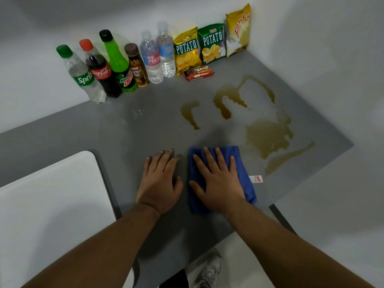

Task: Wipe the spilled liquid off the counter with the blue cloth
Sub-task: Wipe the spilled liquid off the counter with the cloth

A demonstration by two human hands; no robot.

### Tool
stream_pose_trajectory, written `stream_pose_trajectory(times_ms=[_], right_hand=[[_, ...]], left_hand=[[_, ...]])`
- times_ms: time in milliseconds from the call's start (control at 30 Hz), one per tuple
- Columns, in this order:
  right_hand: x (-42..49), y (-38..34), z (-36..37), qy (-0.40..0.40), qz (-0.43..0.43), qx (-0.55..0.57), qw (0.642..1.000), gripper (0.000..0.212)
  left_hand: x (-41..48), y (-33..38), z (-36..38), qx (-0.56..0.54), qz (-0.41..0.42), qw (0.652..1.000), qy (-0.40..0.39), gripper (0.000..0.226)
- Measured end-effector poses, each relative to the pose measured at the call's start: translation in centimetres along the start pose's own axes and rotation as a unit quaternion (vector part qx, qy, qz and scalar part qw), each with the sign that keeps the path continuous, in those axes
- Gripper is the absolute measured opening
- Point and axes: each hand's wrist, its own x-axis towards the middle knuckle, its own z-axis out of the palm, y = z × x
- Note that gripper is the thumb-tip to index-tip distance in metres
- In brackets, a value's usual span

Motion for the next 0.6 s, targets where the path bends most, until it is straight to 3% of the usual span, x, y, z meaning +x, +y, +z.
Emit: stream_pose_trajectory(times_ms=[167, 433, 600], right_hand=[[-3.0, 2.9, 0.1, 0.018, -0.058, 0.021, 0.998, 0.076], [3.8, 2.3, -1.5, 0.008, 0.078, -0.005, 0.997, 0.082], [3.1, 1.5, -0.8, 0.031, 0.036, -0.002, 0.999, 0.078]], left_hand=[[0.1, -0.3, -0.1, -0.020, -0.008, 1.000, -0.008, 0.051], [0.6, -0.4, -0.1, -0.014, -0.015, 1.000, -0.013, 0.052], [2.7, -1.6, -0.4, -0.026, 0.006, 1.000, 0.011, 0.045]])
